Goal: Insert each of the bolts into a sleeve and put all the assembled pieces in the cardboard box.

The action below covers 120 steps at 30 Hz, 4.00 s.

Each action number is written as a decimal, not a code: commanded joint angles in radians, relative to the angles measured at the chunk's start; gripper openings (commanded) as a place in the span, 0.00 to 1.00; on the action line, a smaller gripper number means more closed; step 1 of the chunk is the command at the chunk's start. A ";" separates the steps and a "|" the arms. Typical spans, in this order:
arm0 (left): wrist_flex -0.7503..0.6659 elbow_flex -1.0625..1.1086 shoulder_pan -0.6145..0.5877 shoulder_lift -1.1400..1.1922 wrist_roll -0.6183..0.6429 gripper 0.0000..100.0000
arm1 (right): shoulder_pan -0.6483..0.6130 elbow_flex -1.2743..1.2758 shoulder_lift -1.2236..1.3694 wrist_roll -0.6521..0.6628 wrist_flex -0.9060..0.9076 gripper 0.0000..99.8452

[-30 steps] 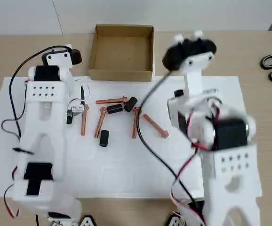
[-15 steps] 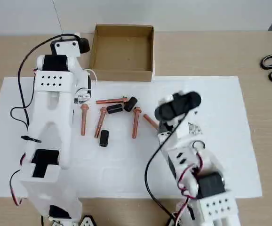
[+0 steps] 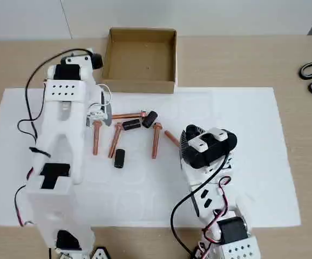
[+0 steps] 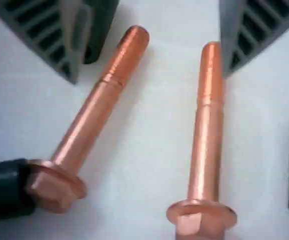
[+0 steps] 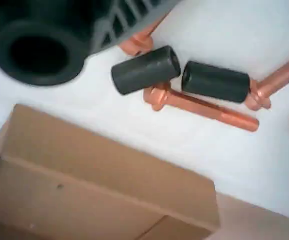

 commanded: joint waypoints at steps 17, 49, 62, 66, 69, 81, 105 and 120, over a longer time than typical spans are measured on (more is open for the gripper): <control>0.018 -0.194 -0.005 0.247 -0.049 0.20 | -0.002 0.005 -0.016 0.000 0.002 0.00; -0.057 -0.228 -0.037 0.384 -0.048 0.17 | -0.002 0.005 -0.021 -0.002 0.122 0.00; 0.021 -0.484 -0.040 0.373 -0.005 0.01 | -0.002 0.005 -0.021 0.000 0.122 0.00; 0.021 -0.466 -0.018 0.256 -0.008 0.01 | -0.007 0.005 -0.021 -0.002 0.120 0.00; 0.021 -0.412 0.009 0.107 -0.009 0.01 | -0.008 0.005 -0.022 -0.003 0.116 0.01; -0.034 0.081 0.100 -0.700 -0.009 0.01 | -0.008 0.005 -0.022 0.002 -0.183 0.00; -1.467 1.325 0.387 -1.674 -0.008 0.01 | -0.188 0.005 -0.021 0.044 -0.193 0.00; -1.616 1.609 0.575 -1.795 -0.009 0.01 | -0.234 0.005 -0.022 0.181 -0.335 0.00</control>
